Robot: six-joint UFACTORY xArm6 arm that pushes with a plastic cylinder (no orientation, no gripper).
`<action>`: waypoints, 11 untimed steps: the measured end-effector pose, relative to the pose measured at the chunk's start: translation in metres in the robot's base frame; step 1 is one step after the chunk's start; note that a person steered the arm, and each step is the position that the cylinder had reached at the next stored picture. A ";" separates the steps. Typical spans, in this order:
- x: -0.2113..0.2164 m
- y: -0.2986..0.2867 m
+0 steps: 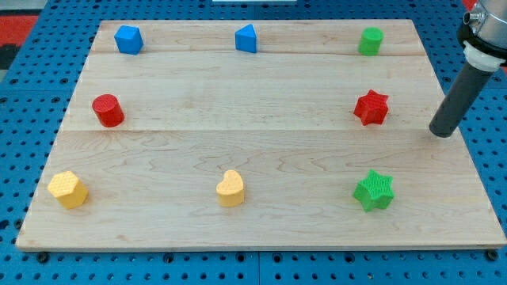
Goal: Point your arm towards the green star
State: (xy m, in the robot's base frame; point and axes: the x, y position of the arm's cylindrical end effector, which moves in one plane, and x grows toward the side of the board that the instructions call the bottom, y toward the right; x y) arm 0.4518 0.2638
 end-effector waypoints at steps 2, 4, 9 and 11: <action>-0.012 -0.002; -0.010 -0.003; 0.046 -0.017; 0.097 -0.097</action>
